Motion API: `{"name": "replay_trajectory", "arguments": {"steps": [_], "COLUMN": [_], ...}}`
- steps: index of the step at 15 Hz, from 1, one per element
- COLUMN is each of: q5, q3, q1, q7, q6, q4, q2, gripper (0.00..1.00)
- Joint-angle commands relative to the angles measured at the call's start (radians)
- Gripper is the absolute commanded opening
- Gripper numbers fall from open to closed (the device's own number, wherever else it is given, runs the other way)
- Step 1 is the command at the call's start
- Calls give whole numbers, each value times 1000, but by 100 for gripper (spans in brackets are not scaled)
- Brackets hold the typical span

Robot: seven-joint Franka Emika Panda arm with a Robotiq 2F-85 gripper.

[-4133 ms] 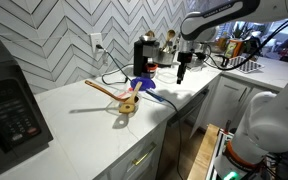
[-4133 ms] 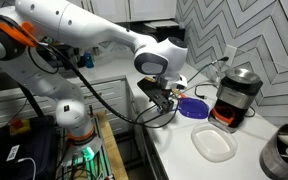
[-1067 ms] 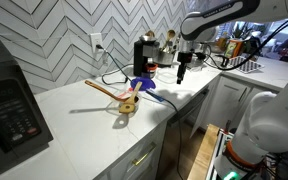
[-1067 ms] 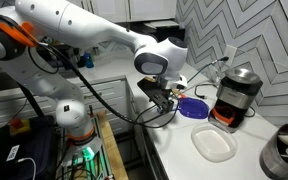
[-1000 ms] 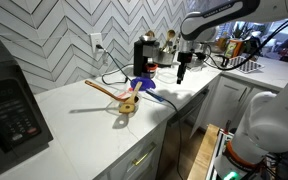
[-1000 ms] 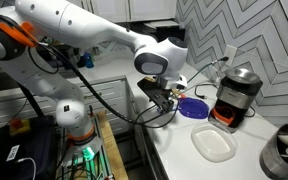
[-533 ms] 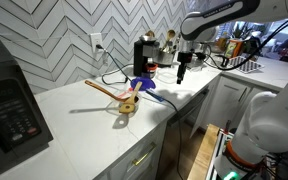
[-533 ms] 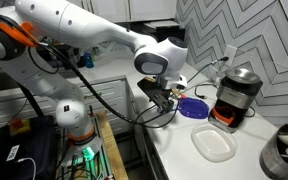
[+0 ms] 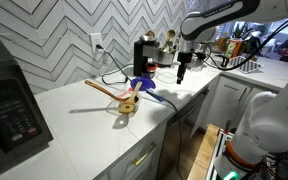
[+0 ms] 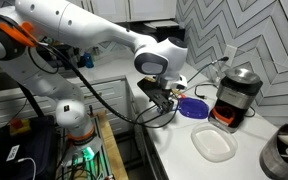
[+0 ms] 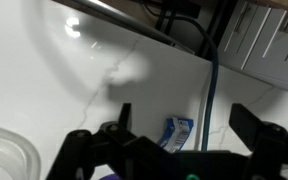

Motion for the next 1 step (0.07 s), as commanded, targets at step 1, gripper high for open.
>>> {"name": "replay_trajectory", "arguments": {"steps": [1], "q5": [15], "q3": [37], "q1": [-41], "q7": [-13], "q6": [-1], "q4": [1], "q2": [7], "gripper": [100]}}
